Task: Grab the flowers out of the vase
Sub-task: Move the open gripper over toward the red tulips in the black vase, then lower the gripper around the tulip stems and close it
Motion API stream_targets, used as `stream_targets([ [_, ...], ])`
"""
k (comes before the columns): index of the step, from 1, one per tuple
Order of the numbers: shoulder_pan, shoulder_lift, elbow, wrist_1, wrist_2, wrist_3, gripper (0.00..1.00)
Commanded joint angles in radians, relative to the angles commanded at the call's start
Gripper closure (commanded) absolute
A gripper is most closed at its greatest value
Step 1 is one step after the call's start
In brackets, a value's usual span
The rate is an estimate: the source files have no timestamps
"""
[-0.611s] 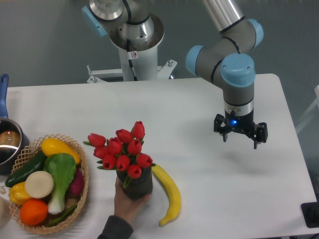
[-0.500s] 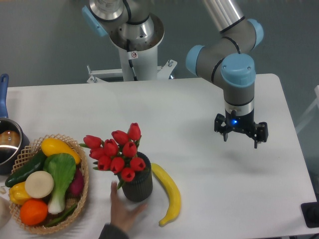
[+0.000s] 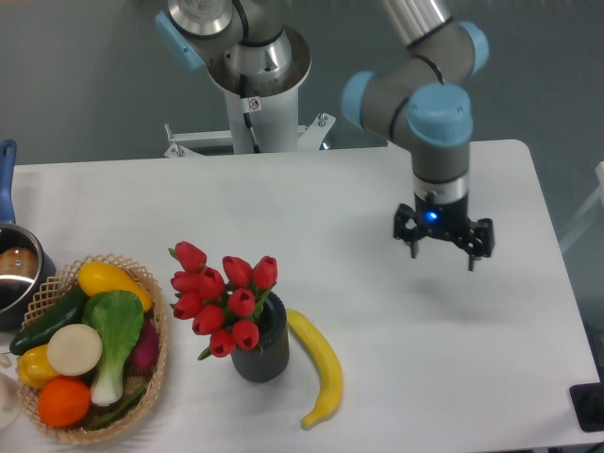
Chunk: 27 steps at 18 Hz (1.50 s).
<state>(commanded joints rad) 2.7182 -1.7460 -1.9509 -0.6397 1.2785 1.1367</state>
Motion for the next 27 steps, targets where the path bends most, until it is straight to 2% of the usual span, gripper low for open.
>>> stream_targets([
  [2, 0.0, 0.052, -0.06, 0.0, -0.108, 0.001, 0.0],
  [4, -0.003, 0.085, -0.092, -0.005, -0.157, 0.0, 0.0],
  [9, -0.092, 0.079, -0.082, 0.0, -0.174, -0.077, 0.0],
  [15, -0.121, 0.068, -0.059, 0.002, -0.381, -0.152, 0.0],
  [20, -0.129, -0.009, -0.011, 0.002, -0.527, -0.15, 0.0],
  [24, -0.153, -0.017, 0.006, 0.003, -0.53, -0.15, 0.0],
  [27, -0.178, -0.065, 0.061, 0.002, -0.53, -0.161, 0.0],
])
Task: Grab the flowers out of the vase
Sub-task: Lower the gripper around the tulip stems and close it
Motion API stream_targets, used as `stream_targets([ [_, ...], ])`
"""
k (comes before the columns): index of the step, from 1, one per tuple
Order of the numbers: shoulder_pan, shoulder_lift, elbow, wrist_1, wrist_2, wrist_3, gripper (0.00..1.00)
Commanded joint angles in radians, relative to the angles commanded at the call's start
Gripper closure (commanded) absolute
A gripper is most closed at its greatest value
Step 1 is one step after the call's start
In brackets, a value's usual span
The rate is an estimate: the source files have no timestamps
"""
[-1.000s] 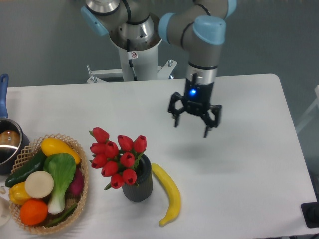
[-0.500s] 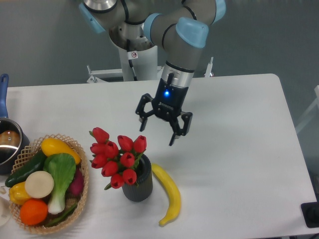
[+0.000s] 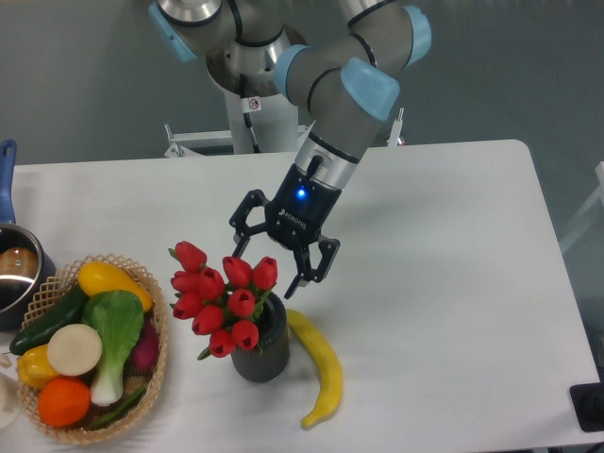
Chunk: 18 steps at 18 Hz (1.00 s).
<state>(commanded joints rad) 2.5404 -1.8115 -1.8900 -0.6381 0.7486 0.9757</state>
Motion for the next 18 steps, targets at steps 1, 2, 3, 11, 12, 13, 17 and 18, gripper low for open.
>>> stream_targets([
  [1, -0.009, -0.012, 0.009, 0.002, 0.0, -0.008, 0.0],
  [2, -0.02, -0.022, 0.02, 0.002, 0.0, -0.009, 0.0],
  [3, -0.029, -0.034, 0.035, 0.002, 0.002, -0.011, 0.0],
  [11, -0.074, -0.055, 0.055, 0.008, 0.011, -0.063, 0.86],
  [12, -0.074, -0.054, 0.054, 0.008, 0.012, -0.063, 0.97],
  [13, -0.075, -0.052, 0.052, 0.008, 0.012, -0.063, 1.0],
  [17, -0.074, -0.042, 0.052, 0.006, 0.012, -0.064, 1.0],
  [18, -0.074, -0.039, 0.052, 0.006, 0.012, -0.065, 1.0],
])
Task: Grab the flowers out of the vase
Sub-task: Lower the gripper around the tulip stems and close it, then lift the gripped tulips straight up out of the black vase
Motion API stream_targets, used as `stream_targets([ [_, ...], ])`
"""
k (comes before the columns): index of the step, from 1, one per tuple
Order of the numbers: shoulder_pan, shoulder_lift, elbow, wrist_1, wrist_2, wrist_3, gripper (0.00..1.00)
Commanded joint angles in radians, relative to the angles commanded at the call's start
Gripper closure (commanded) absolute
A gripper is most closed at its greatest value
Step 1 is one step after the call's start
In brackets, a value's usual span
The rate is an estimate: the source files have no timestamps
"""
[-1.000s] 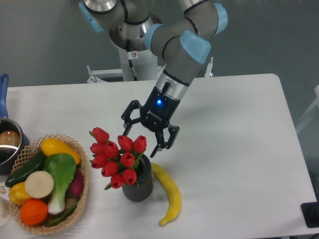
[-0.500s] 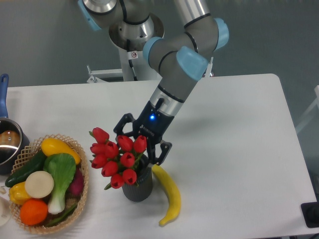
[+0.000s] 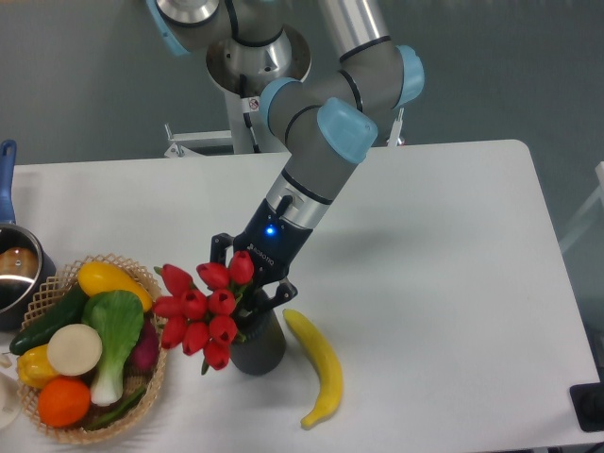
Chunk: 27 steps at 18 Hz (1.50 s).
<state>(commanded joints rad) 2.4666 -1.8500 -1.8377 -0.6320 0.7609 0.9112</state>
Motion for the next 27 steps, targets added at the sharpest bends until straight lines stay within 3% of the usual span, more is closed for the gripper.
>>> stream_targets([
  [7, 0.006, 0.055, 0.003, -0.002, -0.006, -0.061, 1.0],
  [15, 0.015, 0.176, -0.009, -0.009, -0.049, -0.195, 1.0],
  [23, 0.058, 0.207, 0.015, -0.008, -0.087, -0.228, 1.0],
  [27, 0.087, 0.206, 0.058, -0.006, -0.11, -0.268, 1.0],
])
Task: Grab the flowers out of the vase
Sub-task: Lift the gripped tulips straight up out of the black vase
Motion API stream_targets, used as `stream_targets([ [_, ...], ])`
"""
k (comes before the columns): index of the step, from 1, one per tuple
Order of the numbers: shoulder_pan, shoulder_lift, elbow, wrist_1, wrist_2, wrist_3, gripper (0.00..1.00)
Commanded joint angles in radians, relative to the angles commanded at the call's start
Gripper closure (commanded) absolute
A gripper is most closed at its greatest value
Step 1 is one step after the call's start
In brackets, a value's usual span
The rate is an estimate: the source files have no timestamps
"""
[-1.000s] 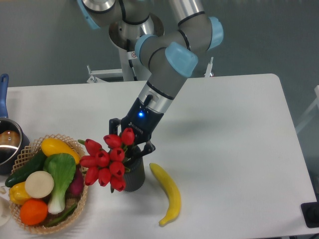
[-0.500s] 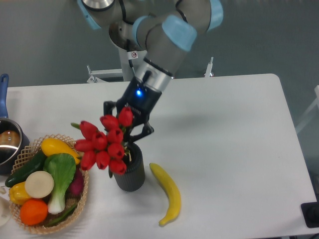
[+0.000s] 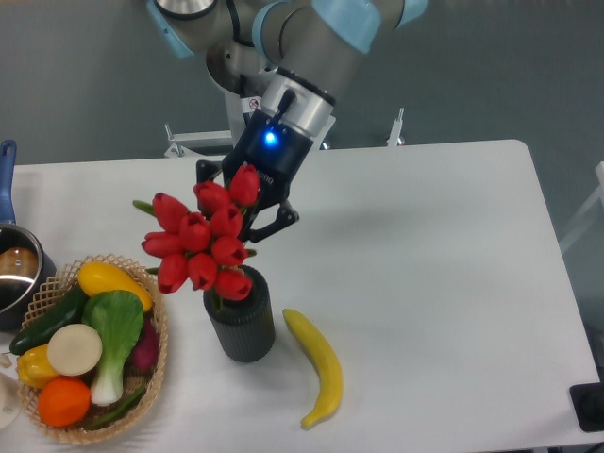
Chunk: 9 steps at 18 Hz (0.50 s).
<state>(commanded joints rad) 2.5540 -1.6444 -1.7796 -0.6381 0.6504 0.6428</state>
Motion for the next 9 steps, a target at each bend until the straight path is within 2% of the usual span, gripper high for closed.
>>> stream_targets([
  [9, 0.031, -0.015, 0.112, 0.0, -0.006, -0.087, 1.0],
])
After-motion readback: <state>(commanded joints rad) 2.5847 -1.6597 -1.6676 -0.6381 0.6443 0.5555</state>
